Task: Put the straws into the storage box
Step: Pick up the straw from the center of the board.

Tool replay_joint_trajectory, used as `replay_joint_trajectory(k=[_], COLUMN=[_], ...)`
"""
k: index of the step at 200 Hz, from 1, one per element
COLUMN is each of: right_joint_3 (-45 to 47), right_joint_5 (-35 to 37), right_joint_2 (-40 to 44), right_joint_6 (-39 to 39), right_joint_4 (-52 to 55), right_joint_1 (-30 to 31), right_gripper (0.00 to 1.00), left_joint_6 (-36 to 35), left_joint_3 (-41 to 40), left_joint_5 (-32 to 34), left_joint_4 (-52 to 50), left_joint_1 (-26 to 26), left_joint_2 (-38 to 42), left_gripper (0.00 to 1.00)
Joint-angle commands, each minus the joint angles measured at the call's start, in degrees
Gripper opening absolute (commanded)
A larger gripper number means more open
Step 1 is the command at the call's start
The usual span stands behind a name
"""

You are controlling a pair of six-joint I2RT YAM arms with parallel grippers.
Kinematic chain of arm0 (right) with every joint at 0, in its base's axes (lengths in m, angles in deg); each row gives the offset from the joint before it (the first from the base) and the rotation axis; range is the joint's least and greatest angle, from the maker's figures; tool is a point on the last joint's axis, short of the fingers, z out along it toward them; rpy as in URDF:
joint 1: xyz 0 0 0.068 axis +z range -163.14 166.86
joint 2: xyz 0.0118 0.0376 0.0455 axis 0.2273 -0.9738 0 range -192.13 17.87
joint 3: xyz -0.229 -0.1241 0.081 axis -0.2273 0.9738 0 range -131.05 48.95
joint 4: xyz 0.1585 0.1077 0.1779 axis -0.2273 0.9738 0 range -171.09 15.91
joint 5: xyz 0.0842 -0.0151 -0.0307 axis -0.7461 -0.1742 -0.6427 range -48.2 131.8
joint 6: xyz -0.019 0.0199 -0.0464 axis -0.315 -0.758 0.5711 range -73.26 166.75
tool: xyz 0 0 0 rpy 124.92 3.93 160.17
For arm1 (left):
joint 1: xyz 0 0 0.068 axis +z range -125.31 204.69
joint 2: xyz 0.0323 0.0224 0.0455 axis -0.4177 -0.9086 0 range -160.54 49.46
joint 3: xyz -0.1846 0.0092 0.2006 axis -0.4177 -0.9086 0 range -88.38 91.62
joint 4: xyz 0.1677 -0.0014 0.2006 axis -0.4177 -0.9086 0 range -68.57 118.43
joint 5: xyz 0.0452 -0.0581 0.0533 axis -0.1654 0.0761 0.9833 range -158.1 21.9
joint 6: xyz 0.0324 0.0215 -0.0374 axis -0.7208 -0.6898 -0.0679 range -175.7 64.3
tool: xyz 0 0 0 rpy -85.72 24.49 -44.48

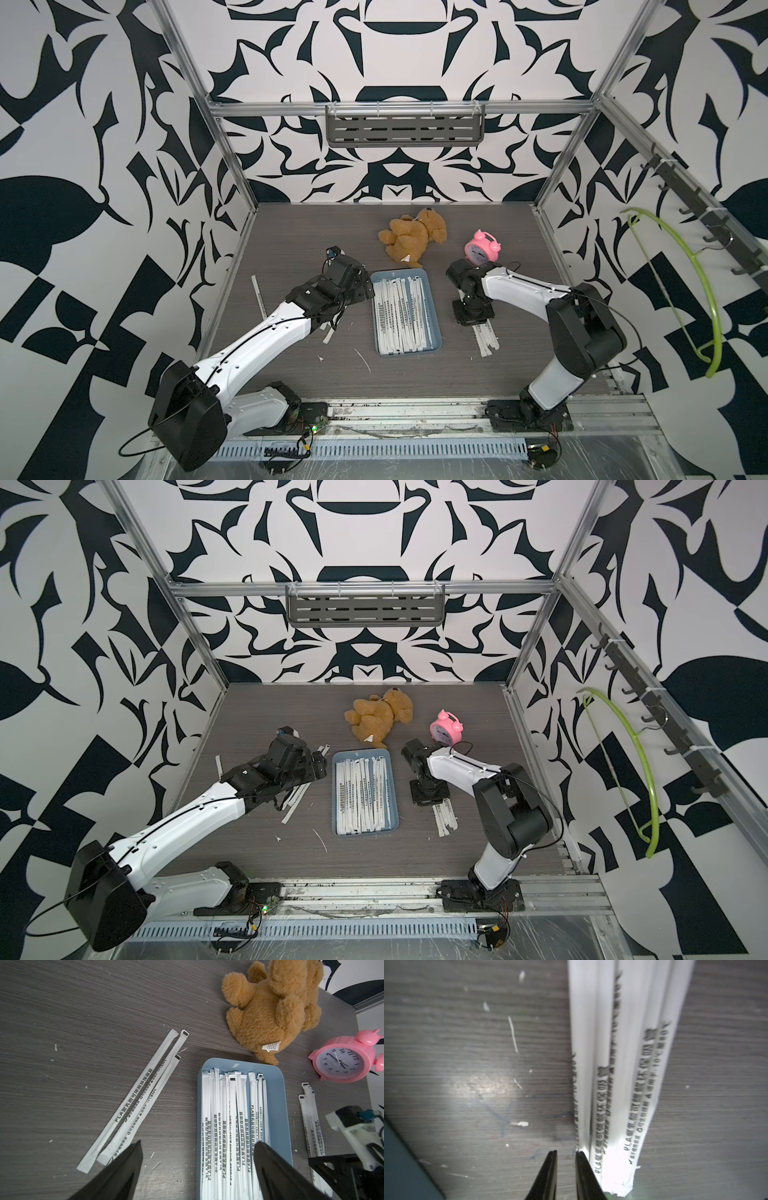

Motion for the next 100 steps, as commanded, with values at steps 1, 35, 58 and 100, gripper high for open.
replay_joint_trajectory(k=[1, 35, 58, 100], right_joint_3=[0.32, 0.52, 0.76, 1.03], right_joint_5=[-0.58, -2.06, -2.57, -2.35], right_joint_2=[1.37, 0.37, -0.68, -2.12], right_joint_6=[1.58, 1.39, 1.33, 1.08], right_joint_4=[1.26, -0.08, -0.94, -1.93], right_joint_1=[-1.8, -2.02, -2.09, -2.09], right_gripper=[0.24, 0.24, 0.24, 0.21], left_joint_6=[0.12, 0.11, -0.07, 0.54], left_joint_3=[0.78, 1.49, 1.65, 1.58], left_joint_5=[-1.15, -1.64, -2.02, -2.02], left_joint_4=[0.63, 0.02, -0.2, -0.48], left_joint_1=[-0.4, -1.01, -1.12, -1.2], left_joint_2=[-1.26, -2.87, -3.63, -3.7], left_gripper=[0.9, 0.9, 0.89, 0.89])
